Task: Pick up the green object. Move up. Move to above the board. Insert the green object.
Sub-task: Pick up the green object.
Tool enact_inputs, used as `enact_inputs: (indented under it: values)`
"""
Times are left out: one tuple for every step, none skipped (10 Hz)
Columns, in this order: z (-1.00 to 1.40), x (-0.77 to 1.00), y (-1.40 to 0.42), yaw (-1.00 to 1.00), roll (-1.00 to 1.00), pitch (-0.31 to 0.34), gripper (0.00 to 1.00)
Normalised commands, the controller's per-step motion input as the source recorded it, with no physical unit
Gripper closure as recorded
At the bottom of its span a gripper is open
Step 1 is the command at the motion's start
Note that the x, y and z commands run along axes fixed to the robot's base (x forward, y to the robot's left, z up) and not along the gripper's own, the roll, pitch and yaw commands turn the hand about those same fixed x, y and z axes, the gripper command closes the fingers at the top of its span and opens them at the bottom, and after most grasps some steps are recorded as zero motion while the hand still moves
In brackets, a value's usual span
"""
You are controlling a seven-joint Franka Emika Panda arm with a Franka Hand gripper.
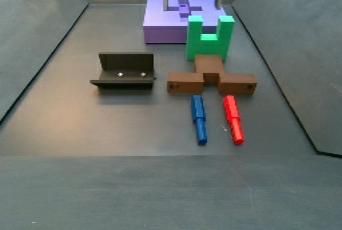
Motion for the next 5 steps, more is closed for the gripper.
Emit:
enact_inputs:
  values:
    - [-0.36, 0.13, -1.0, 0.0, 0.12, 0.0, 0.0]
    - [-0.36, 0.14, -1.0, 0.0, 0.09, 0.0, 0.0]
    - [-0.36, 0.13, -1.0, 0.0, 0.09, 0.0, 0.0]
    - [-0.25, 0.0, -0.89, 0.15, 0.08, -0.027, 0.0]
    - [-0.17, 0.0, -0.64, 0.21, 0.07, -0.03, 0.0]
